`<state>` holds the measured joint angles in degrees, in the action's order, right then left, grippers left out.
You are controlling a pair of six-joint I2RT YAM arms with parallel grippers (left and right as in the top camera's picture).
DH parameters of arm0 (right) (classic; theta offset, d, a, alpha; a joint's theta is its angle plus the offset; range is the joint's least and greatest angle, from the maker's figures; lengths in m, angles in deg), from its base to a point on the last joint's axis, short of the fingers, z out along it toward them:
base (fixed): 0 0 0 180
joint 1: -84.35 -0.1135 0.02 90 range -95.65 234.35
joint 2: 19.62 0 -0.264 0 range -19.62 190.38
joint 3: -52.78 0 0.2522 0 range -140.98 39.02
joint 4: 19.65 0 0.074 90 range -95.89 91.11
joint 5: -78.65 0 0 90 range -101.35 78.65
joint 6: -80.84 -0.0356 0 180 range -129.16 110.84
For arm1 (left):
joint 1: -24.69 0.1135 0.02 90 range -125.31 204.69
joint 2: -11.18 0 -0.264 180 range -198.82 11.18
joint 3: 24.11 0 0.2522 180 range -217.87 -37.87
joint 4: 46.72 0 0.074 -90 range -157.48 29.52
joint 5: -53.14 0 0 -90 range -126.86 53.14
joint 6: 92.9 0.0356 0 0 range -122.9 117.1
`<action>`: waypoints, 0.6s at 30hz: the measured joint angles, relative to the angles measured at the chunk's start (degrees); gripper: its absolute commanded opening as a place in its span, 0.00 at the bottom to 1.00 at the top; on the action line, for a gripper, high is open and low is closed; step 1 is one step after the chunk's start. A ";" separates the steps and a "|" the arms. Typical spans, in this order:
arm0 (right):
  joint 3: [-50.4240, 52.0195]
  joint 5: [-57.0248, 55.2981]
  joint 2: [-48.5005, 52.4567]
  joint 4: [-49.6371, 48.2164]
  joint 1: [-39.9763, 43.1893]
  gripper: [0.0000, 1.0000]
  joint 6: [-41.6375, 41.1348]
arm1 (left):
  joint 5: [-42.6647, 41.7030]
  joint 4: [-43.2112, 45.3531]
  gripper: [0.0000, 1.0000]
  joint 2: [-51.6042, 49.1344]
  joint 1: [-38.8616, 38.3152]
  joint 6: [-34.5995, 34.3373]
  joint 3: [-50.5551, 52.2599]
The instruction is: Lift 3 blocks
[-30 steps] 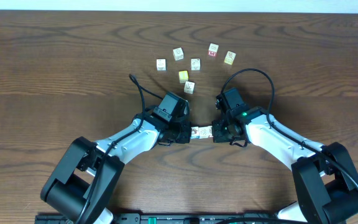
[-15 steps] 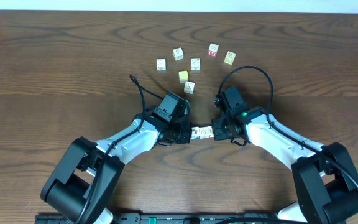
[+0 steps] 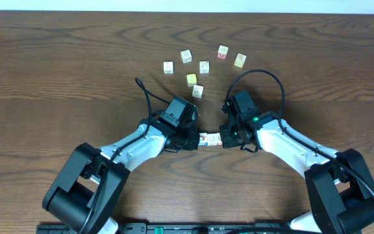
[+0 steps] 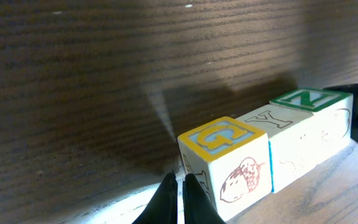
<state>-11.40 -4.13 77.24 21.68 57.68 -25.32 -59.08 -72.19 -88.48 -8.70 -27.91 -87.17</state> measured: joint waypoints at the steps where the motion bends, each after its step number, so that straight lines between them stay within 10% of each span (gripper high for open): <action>1: 0.00 0.04 -0.02 0.17 0.00 0.01 -0.11 | 0.04 0.00 0.07 0.00 0.00 0.00 0.00; 18: 0.00 -0.57 0.00 2.60 -0.02 0.01 -4.42 | -0.39 0.35 0.07 0.00 -0.04 0.00 0.00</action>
<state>-11.40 -4.70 77.24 24.28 57.65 -29.74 -59.47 -71.84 -88.48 -8.74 -27.91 -87.17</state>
